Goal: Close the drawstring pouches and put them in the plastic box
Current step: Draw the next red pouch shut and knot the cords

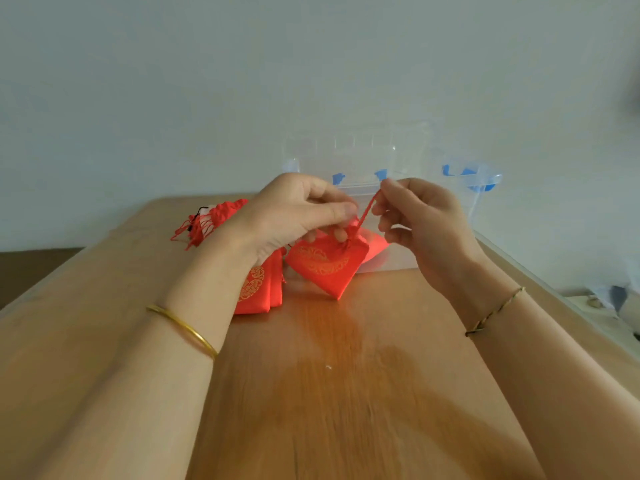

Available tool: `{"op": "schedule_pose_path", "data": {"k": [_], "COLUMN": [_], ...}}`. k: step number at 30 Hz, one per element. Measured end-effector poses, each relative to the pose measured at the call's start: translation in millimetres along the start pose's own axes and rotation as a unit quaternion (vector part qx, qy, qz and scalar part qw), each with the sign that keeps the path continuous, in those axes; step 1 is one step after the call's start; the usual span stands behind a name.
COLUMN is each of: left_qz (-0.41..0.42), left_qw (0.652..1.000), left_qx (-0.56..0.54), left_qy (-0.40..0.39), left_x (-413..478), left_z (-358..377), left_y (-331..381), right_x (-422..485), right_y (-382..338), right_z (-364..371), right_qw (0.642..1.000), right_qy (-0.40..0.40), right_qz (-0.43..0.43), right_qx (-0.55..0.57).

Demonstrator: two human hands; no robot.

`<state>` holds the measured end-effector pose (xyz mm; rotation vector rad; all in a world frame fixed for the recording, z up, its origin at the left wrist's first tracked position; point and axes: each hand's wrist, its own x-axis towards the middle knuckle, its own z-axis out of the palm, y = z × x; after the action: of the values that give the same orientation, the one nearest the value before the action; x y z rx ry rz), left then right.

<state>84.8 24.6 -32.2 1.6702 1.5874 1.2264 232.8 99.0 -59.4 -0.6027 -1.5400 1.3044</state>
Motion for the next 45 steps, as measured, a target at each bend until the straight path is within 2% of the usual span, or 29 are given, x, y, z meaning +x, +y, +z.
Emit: {"op": "schedule_pose_path", "data": {"k": [5, 10, 14, 19, 24, 28, 32, 34, 36, 39, 43, 45], "left_qz": [0.001, -0.02, -0.028, -0.052, -0.071, -0.068, -0.066, -0.065, -0.063, -0.001, 0.064, 0.079], "left_qw": [1.0, 1.0, 1.0, 0.996, 0.99, 0.988, 0.985, 0.979, 0.978, 0.983, 0.982, 0.969], "left_qx": [0.022, 0.002, -0.004, -0.046, -0.066, -0.066, -0.089, -0.113, -0.111, 0.035, 0.136, 0.196], "left_qy": [-0.006, -0.016, 0.008, 0.059, 0.104, 0.122, 0.135, 0.155, 0.167, 0.182, 0.116, 0.129], "left_x": [0.5, 0.3, 1.9, 6.2, 6.0, 5.6, 5.0, 5.3, 5.8, 4.9, -0.5, 0.2], "left_z": [11.2, 10.7, 8.4, 10.3, 9.5, 9.6, 9.0, 6.8, 4.5, 1.9, 11.1, 15.6], "left_y": [5.5, 3.4, 0.6, -4.7, -4.7, -3.8, -1.5, 2.9, 7.2, 11.4, 19.4, 19.4], "right_x": [-6.7, -2.0, -2.2, -3.8, -5.4, -5.5, -9.1, -10.8, -10.1, -7.0, -5.6, -5.0], "right_y": [-4.5, -1.5, 1.5, 5.9, 10.1, 10.1, 8.2, 5.6, 2.6, 3.0, 3.8, 3.4], "right_z": [9.2, 5.2, 6.9, 6.6, 11.8, 13.4, 18.4, 19.3, 17.8, 11.9, 9.0, 8.8], "right_qw": [0.999, 0.991, 0.99, 0.998, 0.989, 0.967, 0.923, 0.936, 0.968, 0.992, 0.998, 0.996], "right_qy": [-0.033, -0.066, -0.066, -0.048, -0.056, -0.047, -0.025, -0.026, -0.026, -0.01, -0.002, -0.001], "right_qz": [-0.022, 0.092, 0.089, 0.01, -0.078, -0.135, -0.21, -0.173, -0.097, -0.006, 0.058, 0.087], "right_qx": [-0.009, 0.071, 0.091, -0.028, -0.114, -0.213, -0.322, -0.305, -0.229, -0.129, -0.04, 0.006]}}
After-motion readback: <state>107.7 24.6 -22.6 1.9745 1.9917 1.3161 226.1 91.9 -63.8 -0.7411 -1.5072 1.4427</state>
